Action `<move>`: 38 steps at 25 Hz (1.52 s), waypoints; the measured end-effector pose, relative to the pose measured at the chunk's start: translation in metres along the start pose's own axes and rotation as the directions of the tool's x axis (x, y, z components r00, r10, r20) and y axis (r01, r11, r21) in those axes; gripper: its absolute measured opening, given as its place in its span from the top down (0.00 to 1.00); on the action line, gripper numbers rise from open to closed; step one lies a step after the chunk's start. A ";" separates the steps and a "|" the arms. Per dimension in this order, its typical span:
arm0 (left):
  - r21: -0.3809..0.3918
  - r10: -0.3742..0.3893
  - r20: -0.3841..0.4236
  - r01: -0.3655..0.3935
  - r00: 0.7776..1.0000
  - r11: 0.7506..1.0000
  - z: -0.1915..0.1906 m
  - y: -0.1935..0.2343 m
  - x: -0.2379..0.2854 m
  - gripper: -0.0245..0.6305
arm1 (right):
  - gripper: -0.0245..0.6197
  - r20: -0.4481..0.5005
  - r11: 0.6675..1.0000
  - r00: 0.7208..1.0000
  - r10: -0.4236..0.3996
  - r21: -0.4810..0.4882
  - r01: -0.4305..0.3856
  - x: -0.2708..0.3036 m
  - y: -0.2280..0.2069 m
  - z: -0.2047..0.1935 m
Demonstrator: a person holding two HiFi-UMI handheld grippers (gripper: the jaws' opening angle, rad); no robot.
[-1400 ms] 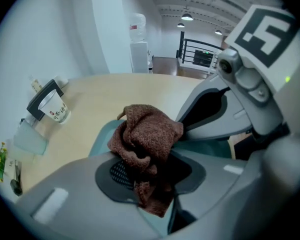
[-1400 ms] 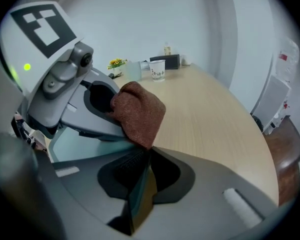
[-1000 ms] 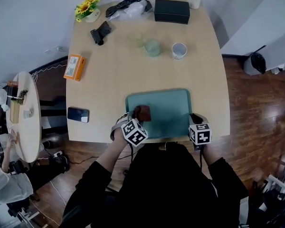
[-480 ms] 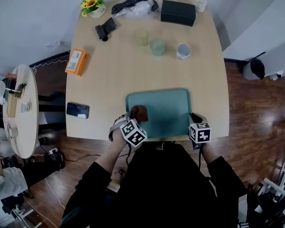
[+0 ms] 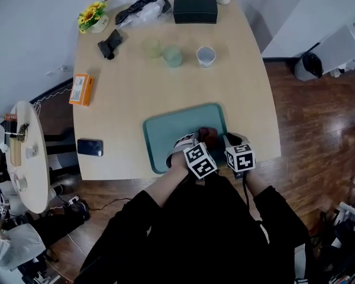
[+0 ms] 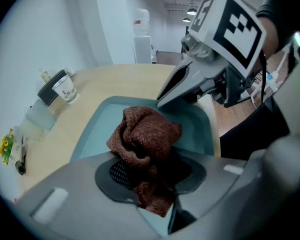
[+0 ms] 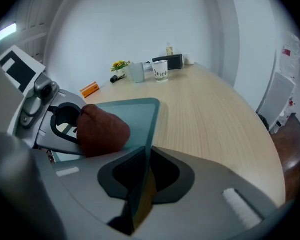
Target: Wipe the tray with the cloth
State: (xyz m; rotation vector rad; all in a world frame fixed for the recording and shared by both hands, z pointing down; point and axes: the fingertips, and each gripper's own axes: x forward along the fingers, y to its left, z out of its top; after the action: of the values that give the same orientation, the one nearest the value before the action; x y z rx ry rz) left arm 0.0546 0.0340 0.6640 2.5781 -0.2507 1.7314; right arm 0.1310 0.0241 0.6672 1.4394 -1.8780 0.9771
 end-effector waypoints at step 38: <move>-0.118 -0.009 -0.132 -0.007 0.991 0.993 -0.129 -0.046 -0.052 0.78 | 0.90 -0.020 0.999 0.999 0.035 -0.035 -0.036 0.001 0.001 -0.003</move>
State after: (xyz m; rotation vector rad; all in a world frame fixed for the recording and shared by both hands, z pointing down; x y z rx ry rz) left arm -0.0765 0.0997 0.6688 2.3700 -0.3368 1.8183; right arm 0.1301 0.0262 0.6691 1.3761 -1.9031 0.9662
